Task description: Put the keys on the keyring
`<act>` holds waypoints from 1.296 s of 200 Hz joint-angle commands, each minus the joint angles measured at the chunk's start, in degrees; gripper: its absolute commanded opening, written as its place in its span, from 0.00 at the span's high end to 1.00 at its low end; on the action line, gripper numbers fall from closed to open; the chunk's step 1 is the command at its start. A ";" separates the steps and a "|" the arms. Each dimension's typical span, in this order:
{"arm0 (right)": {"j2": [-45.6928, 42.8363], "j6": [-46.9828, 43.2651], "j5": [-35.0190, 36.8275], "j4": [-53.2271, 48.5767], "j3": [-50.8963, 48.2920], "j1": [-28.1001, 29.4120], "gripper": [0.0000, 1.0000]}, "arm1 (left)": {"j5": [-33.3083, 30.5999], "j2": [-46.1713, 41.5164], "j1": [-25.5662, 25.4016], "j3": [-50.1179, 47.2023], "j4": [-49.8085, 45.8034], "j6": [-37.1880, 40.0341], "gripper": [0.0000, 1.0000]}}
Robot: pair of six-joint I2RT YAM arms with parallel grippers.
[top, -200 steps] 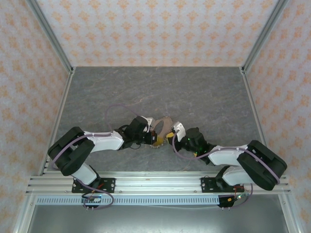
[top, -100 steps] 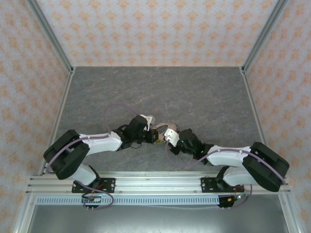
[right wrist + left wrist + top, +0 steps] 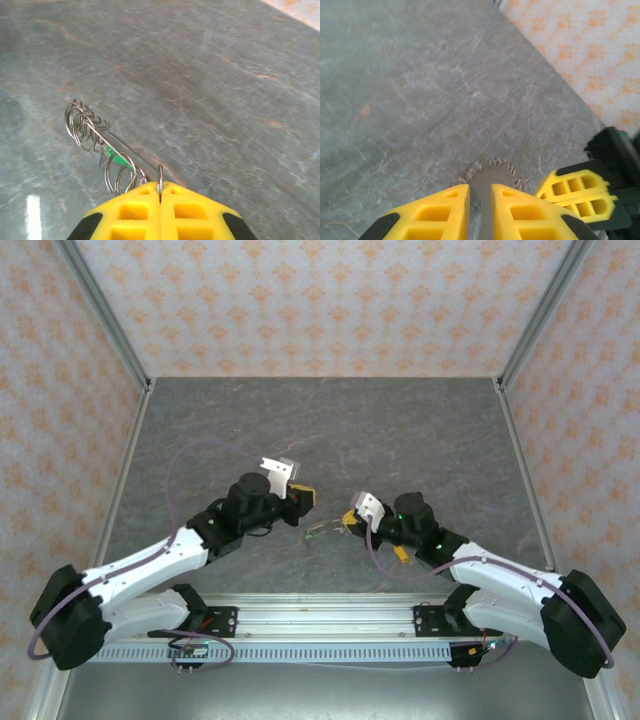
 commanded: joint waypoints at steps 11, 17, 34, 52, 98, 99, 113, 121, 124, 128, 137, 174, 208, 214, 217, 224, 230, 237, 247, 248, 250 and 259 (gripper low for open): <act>0.52 -8.19 -5.32 -10.46 7.43 -0.28 1.00 | 0.32 -7.22 -0.08 0.38 -2.96 16.06 0.80; 1.18 -9.60 -3.61 -12.04 8.30 -0.13 1.00 | -0.54 -8.07 -0.07 0.12 -3.79 17.23 0.79; 3.53 -14.99 3.24 -14.27 9.15 1.75 1.00 | -6.44 -9.06 -0.09 -0.59 -6.03 16.93 0.78; 8.31 -17.36 11.04 -15.13 9.91 5.49 1.00 | -8.10 -8.09 0.00 -1.74 -7.63 15.46 0.78; 17.19 -15.80 12.70 -10.20 8.63 13.79 1.00 | -8.20 -4.86 -0.01 -4.49 -7.32 4.76 0.81; 17.30 -15.61 12.51 -10.07 8.59 13.79 1.00 | -8.26 -4.81 -0.01 -4.57 -7.31 4.54 0.81; 18.14 -13.12 9.74 -8.05 7.70 14.15 1.00 | -9.15 -4.57 -0.01 -5.66 -6.92 1.83 0.82; 18.20 -11.00 8.36 -5.85 6.66 14.21 1.00 | -9.59 -4.57 0.04 -6.28 -6.51 0.62 0.83; 18.18 -10.22 8.04 -5.04 6.28 14.22 1.00 | -9.55 -4.57 0.00 -6.54 -6.22 0.30 0.83; 18.24 -8.86 7.68 -3.89 5.86 14.12 1.00 | -9.50 -4.57 0.04 -6.81 -6.00 -0.12 0.83; 18.72 -6.46 6.14 -3.08 5.13 13.95 1.00 | -9.24 -4.49 0.03 -7.11 -5.57 -0.27 0.83; 22.89 11.57 4.43 7.01 1.97 9.42 1.00 | -8.48 -3.72 0.01 -6.38 -5.23 0.70 0.84; 21.56 16.77 4.22 17.51 -2.80 7.31 1.00 | -4.74 -1.84 0.00 -4.80 -5.71 3.74 0.83; 20.70 17.37 3.31 18.43 -3.32 6.33 1.00 | -3.71 -1.48 -0.01 -4.63 -5.50 4.58 0.83; 20.16 17.44 2.50 18.61 -3.47 5.71 1.00 | -3.06 -1.35 0.03 -4.57 -5.27 5.15 0.83; 18.90 16.87 0.44 18.81 -3.75 4.38 1.00 | -1.32 -1.16 -0.01 -4.65 -4.32 6.42 0.83; 17.68 15.78 -0.67 19.22 -4.10 3.69 1.00 | 0.21 -1.06 -0.01 -4.81 -3.34 7.87 0.82; 15.98 14.37 -0.98 19.47 -4.66 3.15 1.00 | 1.61 -1.15 0.04 -4.85 -2.24 9.13 0.81; 13.72 12.66 -1.31 18.15 -4.60 2.20 1.00 | 2.48 -1.32 -0.01 -4.79 -1.19 10.53 0.80; 13.41 12.50 -1.40 17.86 -4.54 2.10 1.00 | 2.49 -1.32 -0.01 -4.81 -1.12 10.64 0.80; 12.92 12.21 -1.63 17.19 -4.35 1.81 1.00 | 2.61 -1.32 -0.03 -4.72 -1.01 10.98 0.80; 10.83 10.60 -2.57 13.98 -3.41 0.74 1.00 | 2.69 -1.34 -0.07 -4.35 -0.97 12.33 0.80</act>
